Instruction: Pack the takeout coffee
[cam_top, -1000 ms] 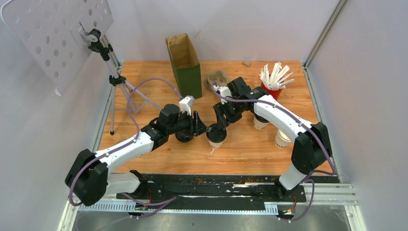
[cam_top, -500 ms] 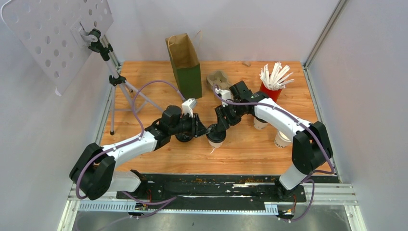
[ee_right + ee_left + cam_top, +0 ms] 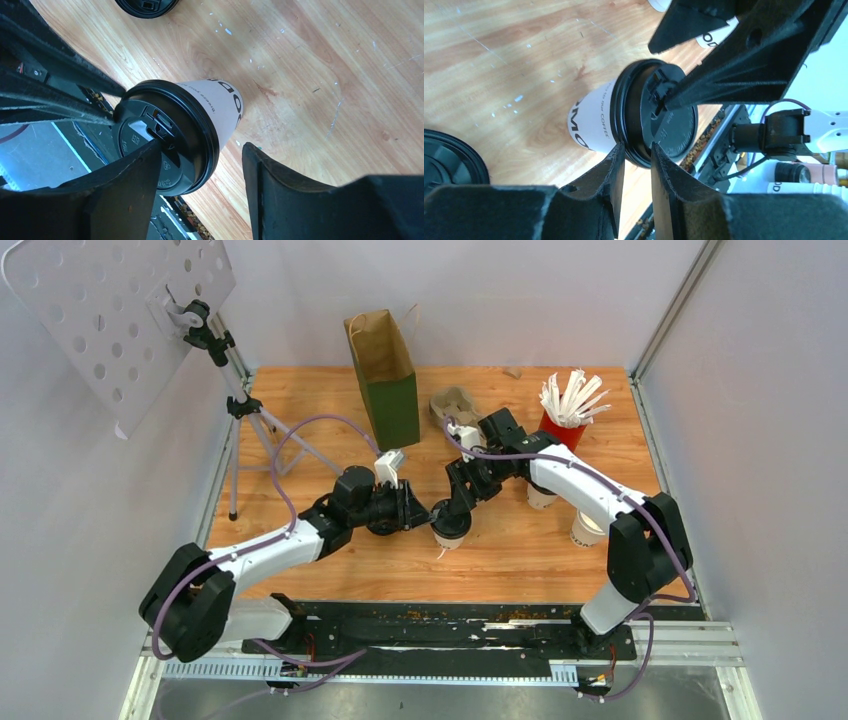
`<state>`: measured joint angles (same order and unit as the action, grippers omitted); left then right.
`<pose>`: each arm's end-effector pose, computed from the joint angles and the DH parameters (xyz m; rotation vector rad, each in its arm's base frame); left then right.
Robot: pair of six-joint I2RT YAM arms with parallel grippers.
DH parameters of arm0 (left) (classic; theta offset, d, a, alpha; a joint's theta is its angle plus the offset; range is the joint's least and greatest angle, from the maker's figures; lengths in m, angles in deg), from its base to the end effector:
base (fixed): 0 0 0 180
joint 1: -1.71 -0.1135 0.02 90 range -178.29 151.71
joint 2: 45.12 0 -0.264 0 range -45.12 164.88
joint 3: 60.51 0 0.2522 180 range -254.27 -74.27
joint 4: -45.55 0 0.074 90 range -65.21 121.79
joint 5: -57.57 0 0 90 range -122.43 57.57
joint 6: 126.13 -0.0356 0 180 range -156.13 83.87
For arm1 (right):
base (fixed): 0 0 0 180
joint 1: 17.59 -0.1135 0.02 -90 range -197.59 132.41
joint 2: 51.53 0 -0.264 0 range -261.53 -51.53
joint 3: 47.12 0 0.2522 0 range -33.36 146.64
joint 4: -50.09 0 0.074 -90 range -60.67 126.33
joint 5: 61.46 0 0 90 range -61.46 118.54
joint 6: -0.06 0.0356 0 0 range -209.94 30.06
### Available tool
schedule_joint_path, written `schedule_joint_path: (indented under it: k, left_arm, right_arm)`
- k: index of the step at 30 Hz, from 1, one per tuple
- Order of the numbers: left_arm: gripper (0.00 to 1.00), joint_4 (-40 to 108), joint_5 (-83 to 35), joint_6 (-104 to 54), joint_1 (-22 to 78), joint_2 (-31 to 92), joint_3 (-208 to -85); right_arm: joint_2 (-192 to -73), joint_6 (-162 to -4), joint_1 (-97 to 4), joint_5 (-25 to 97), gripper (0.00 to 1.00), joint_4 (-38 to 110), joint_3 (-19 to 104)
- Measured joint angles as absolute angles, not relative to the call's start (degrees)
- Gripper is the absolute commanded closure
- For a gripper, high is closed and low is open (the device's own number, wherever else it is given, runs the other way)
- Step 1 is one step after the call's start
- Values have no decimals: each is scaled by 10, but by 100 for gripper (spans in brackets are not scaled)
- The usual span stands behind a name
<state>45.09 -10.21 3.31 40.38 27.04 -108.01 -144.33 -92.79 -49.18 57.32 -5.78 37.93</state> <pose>0.1986 -0.1762 0.2142 0.2588 2.1932 -1.2118 0.2717 0.1872 0.2489 -0.9556 2.5340 0.8291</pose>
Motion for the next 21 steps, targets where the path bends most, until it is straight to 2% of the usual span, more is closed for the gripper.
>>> schedule_joint_path:
  k: [7, 10, 14, 21]
  left_arm:
    - [67, 443, -108, 91, 429, 221, -1036]
    - [60, 442, -112, 110, 434, 208, -1028]
    - [49, 428, -126, 119, 436, 183, -1030]
    - [44, 384, -144, 100, 404, 179, -1076]
  right_arm:
    - [-1449, -951, -490, 573, 35, -64, 390]
    - [-1450, -957, -490, 574, 34, -64, 391]
    - [-1450, -961, -490, 575, 39, -64, 391]
    - [-1450, -971, -490, 583, 43, -63, 390]
